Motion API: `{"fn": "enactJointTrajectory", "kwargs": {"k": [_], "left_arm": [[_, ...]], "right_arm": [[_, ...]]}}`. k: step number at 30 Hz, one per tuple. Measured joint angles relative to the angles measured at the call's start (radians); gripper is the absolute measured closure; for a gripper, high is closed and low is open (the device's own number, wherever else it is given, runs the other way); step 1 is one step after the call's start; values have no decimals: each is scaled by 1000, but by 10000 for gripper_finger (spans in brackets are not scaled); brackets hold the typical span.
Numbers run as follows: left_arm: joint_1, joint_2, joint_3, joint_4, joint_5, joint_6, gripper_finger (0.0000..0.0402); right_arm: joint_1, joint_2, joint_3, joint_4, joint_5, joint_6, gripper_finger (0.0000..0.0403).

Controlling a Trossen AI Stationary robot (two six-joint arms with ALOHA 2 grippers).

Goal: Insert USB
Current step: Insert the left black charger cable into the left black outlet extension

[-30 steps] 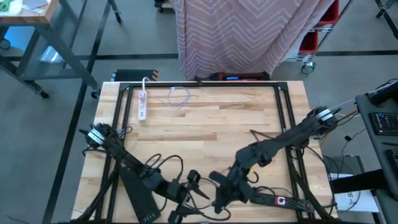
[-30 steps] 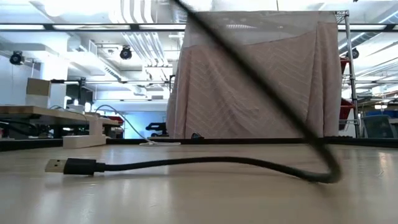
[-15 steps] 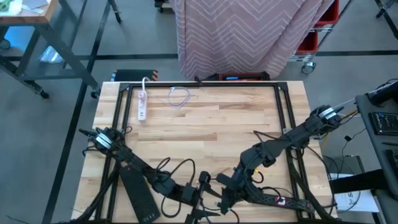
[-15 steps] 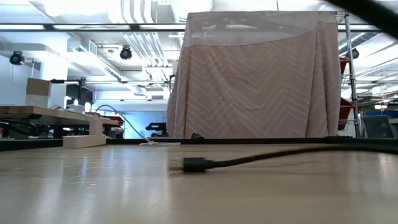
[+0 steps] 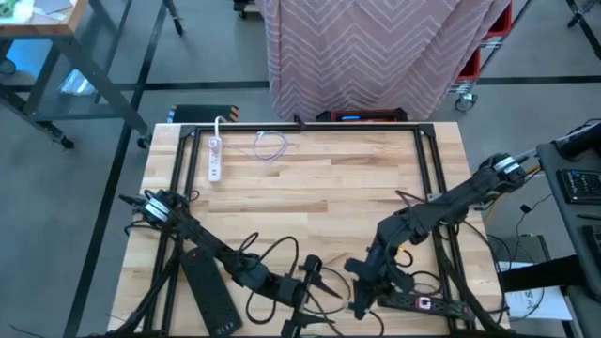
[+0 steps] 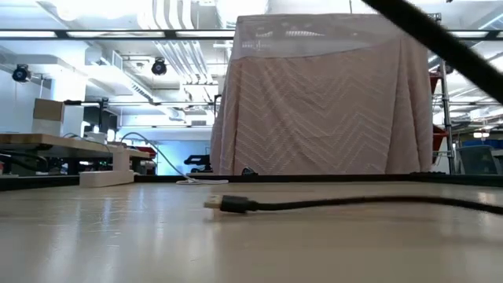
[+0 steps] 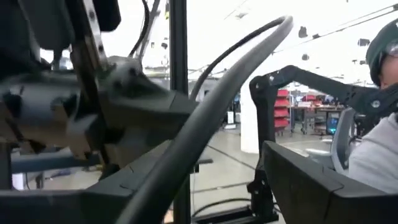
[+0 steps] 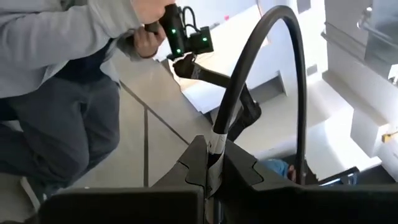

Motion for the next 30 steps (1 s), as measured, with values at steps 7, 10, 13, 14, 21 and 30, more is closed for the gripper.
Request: {"fn": "enactJointTrajectory", "kwargs": {"k": [7,10,13,14,21,30], "left_arm": [[37,-1,47,-131,-2,-28,195],[37,-1,49,-137,15,-33,206],[35,-1,48,-146,22,-32,218],[36,-1,48,-147,21,-29,222],[50,-1,48,-171,15,-26,240],[48,-11,47,-246,-12,14,224]], "right_arm": [[0,-5,10,2,0,62,398],[0,-5,10,-2,0,76,398],[0,-5,10,-1,0,91,398],[0,-5,11,-1,0,95,398],[-7,-5,11,-38,0,102,395],[-10,-10,11,-36,0,141,398]]}}
